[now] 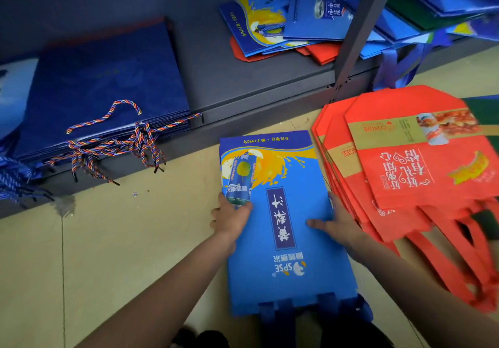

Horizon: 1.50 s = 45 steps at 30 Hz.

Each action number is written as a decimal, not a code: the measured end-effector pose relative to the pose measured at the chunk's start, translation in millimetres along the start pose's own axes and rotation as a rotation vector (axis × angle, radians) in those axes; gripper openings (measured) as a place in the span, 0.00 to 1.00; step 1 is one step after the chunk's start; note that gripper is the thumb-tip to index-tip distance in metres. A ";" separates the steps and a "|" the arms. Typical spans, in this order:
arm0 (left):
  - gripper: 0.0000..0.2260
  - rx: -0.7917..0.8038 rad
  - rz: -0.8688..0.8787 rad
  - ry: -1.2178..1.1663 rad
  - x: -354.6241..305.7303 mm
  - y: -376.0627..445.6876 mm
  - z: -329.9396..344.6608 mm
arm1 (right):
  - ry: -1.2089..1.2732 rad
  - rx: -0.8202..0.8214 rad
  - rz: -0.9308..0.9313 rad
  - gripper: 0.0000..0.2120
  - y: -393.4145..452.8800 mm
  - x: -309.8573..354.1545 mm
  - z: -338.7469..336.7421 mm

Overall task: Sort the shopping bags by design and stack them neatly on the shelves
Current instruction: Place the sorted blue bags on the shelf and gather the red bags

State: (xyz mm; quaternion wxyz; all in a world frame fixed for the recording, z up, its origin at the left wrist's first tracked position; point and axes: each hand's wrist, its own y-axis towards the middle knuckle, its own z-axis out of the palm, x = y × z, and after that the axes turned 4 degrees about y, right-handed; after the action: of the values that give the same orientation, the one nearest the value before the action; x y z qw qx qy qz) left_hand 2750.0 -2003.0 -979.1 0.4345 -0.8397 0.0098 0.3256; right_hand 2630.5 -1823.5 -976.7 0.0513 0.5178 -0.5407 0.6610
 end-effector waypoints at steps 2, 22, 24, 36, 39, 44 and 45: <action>0.26 -0.005 0.040 0.063 5.2 -3.8 0.5 | 0.089 -0.037 -0.056 0.32 -13.2 -4.7 -2.3; 0.29 -0.298 0.802 0.153 -177.3 -12.7 -104.1 | 0.088 -0.091 -0.624 0.22 27.9 209.7 -1.5; 0.27 -0.334 0.755 0.016 -198.5 6.7 -136.5 | 0.086 0.039 -0.619 0.17 47.2 246.9 24.8; 0.34 -0.215 0.430 1.184 -254.5 79.3 -162.1 | -0.978 -0.019 -0.652 0.17 133.7 286.4 46.0; 0.43 -0.024 0.330 1.337 -264.0 112.4 -150.0 | -1.294 -0.146 -0.773 0.26 153.3 301.2 25.0; 0.40 0.042 0.394 1.448 -266.4 108.9 -147.1 | -1.710 -0.238 -0.775 0.30 173.7 308.7 31.9; 0.40 0.054 0.403 1.452 -266.9 105.7 -147.8 | -1.737 -0.283 -0.783 0.28 179.2 311.0 33.9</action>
State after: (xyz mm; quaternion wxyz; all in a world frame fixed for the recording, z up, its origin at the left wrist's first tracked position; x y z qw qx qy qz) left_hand 2587.7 -2248.7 -846.7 0.2713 -0.8145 0.4550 -0.2367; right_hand 2396.7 -2076.1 -869.2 -0.0879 0.9592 -0.2538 -0.0881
